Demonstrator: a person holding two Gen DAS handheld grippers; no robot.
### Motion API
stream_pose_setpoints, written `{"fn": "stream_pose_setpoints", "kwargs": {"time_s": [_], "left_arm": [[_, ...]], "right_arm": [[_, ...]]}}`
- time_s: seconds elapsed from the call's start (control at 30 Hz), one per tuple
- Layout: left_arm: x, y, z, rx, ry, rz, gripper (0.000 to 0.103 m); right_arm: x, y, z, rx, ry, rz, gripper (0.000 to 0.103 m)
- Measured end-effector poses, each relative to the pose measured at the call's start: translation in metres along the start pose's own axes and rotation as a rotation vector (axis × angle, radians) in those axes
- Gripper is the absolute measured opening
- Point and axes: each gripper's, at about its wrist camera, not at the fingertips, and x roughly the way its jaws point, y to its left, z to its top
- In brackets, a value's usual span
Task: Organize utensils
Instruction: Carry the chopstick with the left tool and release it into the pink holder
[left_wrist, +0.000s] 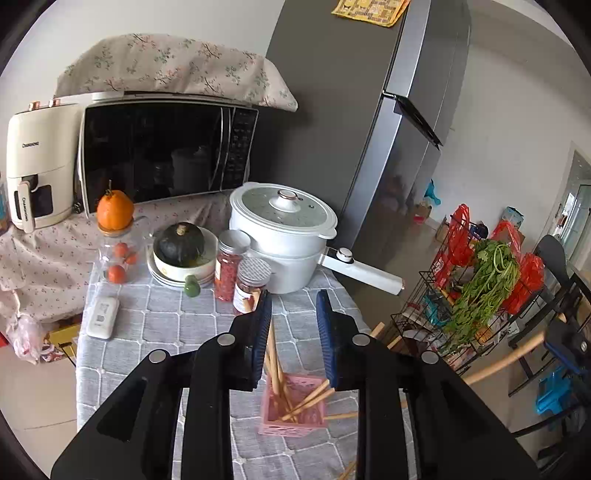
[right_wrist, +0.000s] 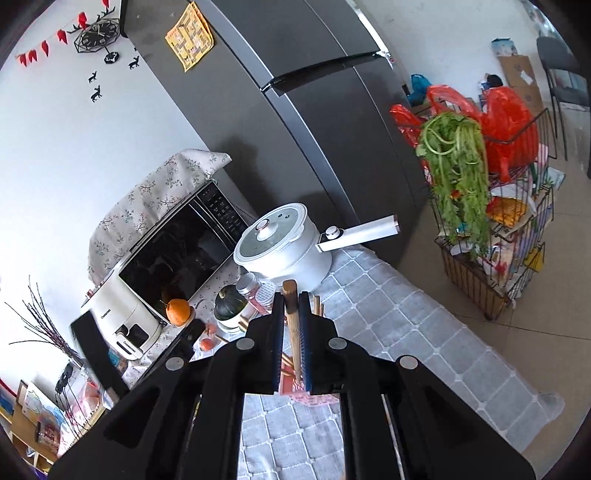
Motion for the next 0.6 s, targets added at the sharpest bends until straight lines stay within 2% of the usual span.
{"fn": "stream_pose_setpoints", "kwargs": {"time_s": [0.23, 0.47, 0.53, 0.57, 0.6], "left_arm": [[-0.010, 0.017, -0.004, -0.014, 0.011, -0.001, 0.028], [0.002, 0.027, -0.017, 0.002, 0.053, 0.035, 0.028], [0.005, 0.028, -0.023, 0.007, 0.065, 0.049, 0.034], [0.006, 0.028, -0.026, 0.012, 0.069, 0.060, 0.036], [0.005, 0.028, -0.027, 0.017, 0.067, 0.068, 0.041]], "right_arm": [[0.031, 0.013, -0.002, -0.018, 0.026, -0.027, 0.008], [0.075, 0.014, -0.016, -0.018, 0.073, -0.051, 0.008], [0.091, 0.013, -0.021, -0.025, 0.097, -0.061, 0.012], [0.095, 0.014, -0.023, -0.038, 0.095, -0.095, 0.015], [0.096, 0.016, -0.025, -0.056, 0.088, -0.119, 0.022]]}}
